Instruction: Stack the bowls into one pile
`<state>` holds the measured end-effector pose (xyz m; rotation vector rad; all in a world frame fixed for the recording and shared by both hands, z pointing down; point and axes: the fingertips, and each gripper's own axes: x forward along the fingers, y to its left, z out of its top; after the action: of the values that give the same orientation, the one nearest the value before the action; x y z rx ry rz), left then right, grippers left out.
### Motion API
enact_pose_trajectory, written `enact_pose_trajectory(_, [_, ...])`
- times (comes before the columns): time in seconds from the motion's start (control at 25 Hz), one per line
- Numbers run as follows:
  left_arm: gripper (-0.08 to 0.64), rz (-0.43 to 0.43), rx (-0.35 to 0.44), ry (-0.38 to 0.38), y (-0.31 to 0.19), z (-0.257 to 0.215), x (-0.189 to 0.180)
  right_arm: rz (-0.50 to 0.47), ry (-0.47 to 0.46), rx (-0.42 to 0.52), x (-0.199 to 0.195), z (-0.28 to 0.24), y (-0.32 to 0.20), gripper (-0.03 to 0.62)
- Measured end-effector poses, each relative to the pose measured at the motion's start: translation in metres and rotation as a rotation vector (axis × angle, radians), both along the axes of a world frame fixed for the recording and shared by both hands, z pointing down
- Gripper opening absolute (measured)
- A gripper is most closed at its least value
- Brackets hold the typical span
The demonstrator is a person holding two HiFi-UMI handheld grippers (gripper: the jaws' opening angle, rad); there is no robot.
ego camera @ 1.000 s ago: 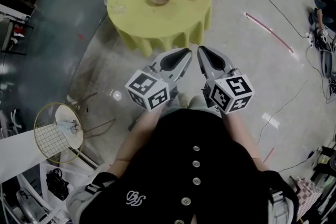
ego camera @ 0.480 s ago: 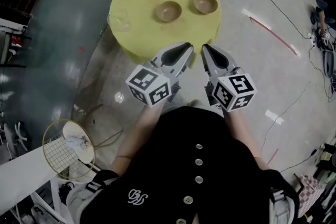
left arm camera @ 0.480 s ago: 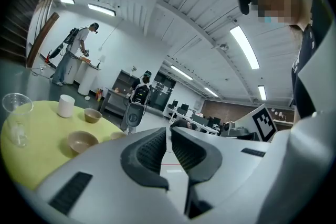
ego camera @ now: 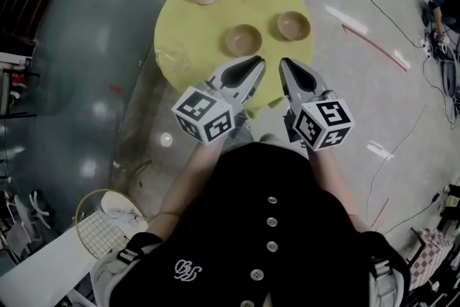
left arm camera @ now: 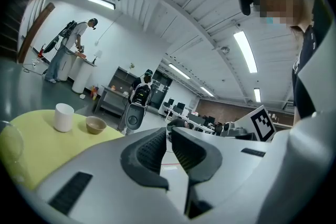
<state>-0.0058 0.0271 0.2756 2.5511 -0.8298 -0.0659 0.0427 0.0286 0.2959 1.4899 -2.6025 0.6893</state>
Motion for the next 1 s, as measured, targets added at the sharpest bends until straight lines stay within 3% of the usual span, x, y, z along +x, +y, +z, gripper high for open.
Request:
enact_pose_trajectory(0.4, [0.040, 0.057, -0.004, -0.006, -0.055, 0.006, -0.023, 0.040, 0.005, 0.004, -0.029, 0.004, -0.051, 0.000])
enact_pose_trajectory(1.0, [0.040, 0.084, -0.068, 0.019, -0.072, 0.024, -0.026, 0.073, 0.026, -0.066, -0.027, 0.020, -0.066, 0.000])
